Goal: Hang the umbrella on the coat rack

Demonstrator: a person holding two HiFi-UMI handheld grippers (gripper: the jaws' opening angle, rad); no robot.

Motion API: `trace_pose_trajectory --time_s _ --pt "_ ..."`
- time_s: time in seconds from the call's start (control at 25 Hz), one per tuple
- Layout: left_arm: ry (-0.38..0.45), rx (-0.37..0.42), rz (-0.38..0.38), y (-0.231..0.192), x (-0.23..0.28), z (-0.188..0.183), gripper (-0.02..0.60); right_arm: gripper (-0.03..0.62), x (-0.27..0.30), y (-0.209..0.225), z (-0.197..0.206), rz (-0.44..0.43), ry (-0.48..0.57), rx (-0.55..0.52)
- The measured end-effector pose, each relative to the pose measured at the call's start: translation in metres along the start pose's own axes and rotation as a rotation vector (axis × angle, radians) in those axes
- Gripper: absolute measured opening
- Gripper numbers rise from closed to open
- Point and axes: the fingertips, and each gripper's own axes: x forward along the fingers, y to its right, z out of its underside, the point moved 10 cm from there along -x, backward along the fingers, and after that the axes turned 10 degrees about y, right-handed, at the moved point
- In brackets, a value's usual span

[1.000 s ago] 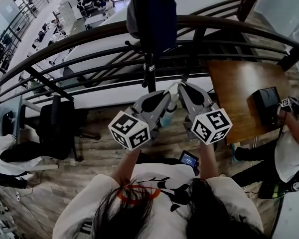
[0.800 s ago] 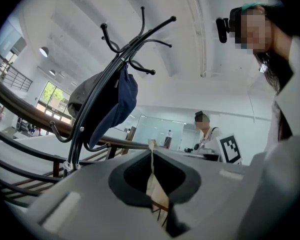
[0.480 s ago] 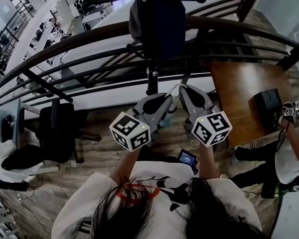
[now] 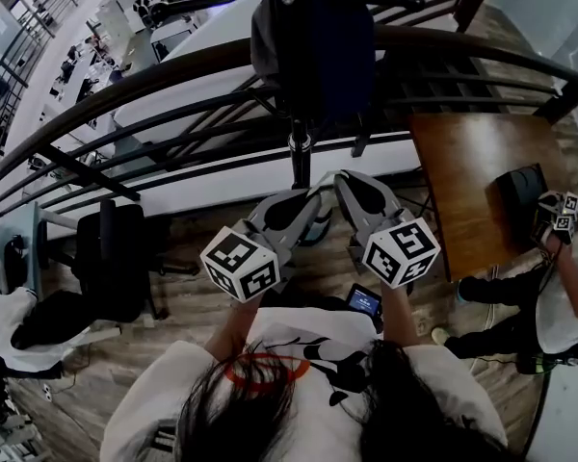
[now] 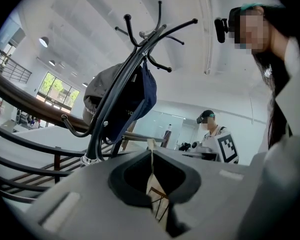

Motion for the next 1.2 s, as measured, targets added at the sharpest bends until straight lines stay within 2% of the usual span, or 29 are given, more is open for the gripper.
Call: trace_pose_trajectory --time_s 0.48,0.76,0.92,1.2 --pt "-0.024 -0.054 -0.044 -0.032 -0.023 0.006 0.0 0.028 0.026 -0.012 0.025 -0.026 -0.078 0.02" --pt "-0.017 -0.063 -0.084 -0.058 -0.038 0.005 0.0 0.028 0.041 -0.022 0.039 -0.048 -0.107 -0.013" --pt "-0.035 -0.049 -0.085 -0.067 -0.037 0.006 0.0 0.028 0.046 -0.022 0.044 -0.039 -0.119 -0.015" --pt "-0.085 -0.068 -0.066 -0.08 -0.029 0.017 0.0 0.028 0.049 -0.019 0.053 0.0 -0.157 -0.005"
